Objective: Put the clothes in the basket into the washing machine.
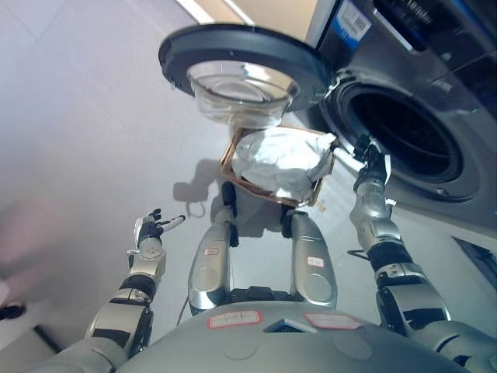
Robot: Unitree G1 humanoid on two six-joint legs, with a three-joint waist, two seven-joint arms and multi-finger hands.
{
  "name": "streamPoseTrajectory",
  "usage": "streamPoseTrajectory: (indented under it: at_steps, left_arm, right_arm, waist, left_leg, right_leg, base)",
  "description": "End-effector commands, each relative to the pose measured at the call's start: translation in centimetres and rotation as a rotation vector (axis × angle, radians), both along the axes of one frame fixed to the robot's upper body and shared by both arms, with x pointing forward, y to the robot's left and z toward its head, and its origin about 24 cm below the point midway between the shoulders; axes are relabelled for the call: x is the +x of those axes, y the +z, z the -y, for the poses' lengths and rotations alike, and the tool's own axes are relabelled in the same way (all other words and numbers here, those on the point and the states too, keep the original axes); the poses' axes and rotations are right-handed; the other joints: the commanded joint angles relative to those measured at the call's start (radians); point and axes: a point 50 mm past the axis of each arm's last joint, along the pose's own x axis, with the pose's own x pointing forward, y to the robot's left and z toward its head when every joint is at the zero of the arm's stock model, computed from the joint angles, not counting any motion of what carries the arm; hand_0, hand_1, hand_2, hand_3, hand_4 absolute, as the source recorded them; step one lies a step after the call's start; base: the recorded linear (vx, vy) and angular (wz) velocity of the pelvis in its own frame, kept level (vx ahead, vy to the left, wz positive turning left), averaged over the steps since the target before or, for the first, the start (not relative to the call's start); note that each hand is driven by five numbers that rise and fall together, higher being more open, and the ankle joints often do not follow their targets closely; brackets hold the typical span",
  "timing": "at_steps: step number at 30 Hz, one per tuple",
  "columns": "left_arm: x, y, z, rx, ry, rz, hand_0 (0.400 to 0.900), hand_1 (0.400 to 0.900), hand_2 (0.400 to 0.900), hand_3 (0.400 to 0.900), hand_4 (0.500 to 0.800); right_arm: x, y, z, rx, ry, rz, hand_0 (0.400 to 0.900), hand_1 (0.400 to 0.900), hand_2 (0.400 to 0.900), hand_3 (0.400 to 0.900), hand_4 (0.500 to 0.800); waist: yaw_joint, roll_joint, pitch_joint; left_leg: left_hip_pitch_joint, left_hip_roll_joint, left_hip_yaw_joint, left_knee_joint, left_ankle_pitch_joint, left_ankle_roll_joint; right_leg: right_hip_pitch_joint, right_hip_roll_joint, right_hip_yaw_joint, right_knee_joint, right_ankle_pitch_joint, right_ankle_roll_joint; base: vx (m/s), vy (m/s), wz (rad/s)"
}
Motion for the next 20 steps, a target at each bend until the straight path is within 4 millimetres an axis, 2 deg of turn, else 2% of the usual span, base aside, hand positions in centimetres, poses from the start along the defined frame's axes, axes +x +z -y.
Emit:
streamPoseTrajectory:
  at_steps: [1, 5, 9, 16, 17, 18, 20]
  left_arm:
    - [-0.2, 0.4, -2.2, 0.059, 0.046, -0.005, 0.900, 0.900, 0.900, 0.900, 0.800]
    - [-1.8, -0.4, -2.3, 0.053, 0.046, -0.080, 0.900, 0.900, 0.900, 0.900, 0.800]
    - [-4.2, -1.4, -2.3, 0.039, 0.041, -0.178, 0.900, 0.900, 0.900, 0.900, 0.800]
    - [-6.7, -2.3, -2.2, 0.021, -0.010, -0.285, 0.900, 0.900, 0.900, 0.900, 0.800]
    - [-6.7, -2.3, -2.2, 0.021, -0.010, -0.285, 0.900, 0.900, 0.900, 0.900, 0.800]
    - [-7.3, -2.5, -2.2, 0.016, -0.019, -0.308, 0.900, 0.900, 0.900, 0.900, 0.800]
    - [-7.8, -2.6, -2.2, 0.009, -0.023, -0.330, 0.900, 0.900, 0.900, 0.900, 0.800]
  right_arm:
    - [-1.1, -0.8, 0.9, -0.037, -0.014, -0.019, 0.900, 0.900, 0.900, 0.900, 0.800]
    - [-5.6, -5.4, 1.1, 0.011, -0.077, -0.258, 0.900, 0.900, 0.900, 0.900, 0.800]
    - [-9.9, -8.3, 1.2, 0.072, -0.143, -0.433, 0.900, 0.900, 0.900, 0.900, 0.800]
    - [-16.0, -11.2, 0.6, 0.102, -0.102, -0.718, 0.900, 0.900, 0.900, 0.900, 0.800]
    - [-16.0, -11.2, 0.6, 0.102, -0.102, -0.718, 0.900, 0.900, 0.900, 0.900, 0.800]
    - [-17.3, -11.6, 0.6, 0.099, -0.089, -0.776, 0.900, 0.900, 0.900, 0.900, 0.800]
    - [-18.3, -11.8, 0.6, 0.096, -0.075, -0.826, 0.900, 0.900, 0.900, 0.900, 0.800]
  waist:
    - [-0.017, -0.037, -0.089]
    - [-0.022, -0.046, -0.131]
    - [-0.026, -0.051, -0.174]
    - [-0.028, -0.059, -0.211]
    - [-0.028, -0.059, -0.209]
    - [-0.028, -0.062, -0.221]
    - [-0.028, -0.063, -0.229]
  left_leg:
    - [0.099, -0.057, -0.003, -0.015, -0.079, 0.000]
    - [0.183, -0.061, 0.005, -0.071, -0.075, -0.002]
    - [0.265, -0.053, 0.013, -0.121, -0.072, -0.003]
    - [0.370, -0.054, 0.028, -0.136, -0.096, 0.004]
    - [0.373, -0.053, 0.028, -0.136, -0.097, 0.004]
    - [0.392, -0.052, 0.033, -0.136, -0.105, 0.006]
    - [0.410, -0.054, 0.033, -0.135, -0.113, 0.009]
  right_leg:
    - [0.151, 0.025, -0.021, -0.297, 0.268, 0.007]
    - [0.239, 0.030, -0.018, -0.352, 0.279, 0.021]
    - [0.316, 0.036, -0.012, -0.396, 0.280, 0.028]
    - [0.420, 0.039, -0.011, -0.398, 0.251, 0.030]
    - [0.422, 0.039, -0.011, -0.399, 0.251, 0.030]
    - [0.443, 0.038, -0.011, -0.400, 0.245, 0.032]
    - [0.461, 0.038, -0.005, -0.399, 0.237, 0.033]
  base:
    - [0.01, 0.067, -0.11]
    - [0.02, 0.058, -0.08]
    - [0.06, 0.037, -0.10]
    - [0.07, 0.021, -0.04]
    - [0.08, 0.011, -0.06]
    - [0.06, 0.008, -0.06]
    - [0.06, 0.013, -0.05]
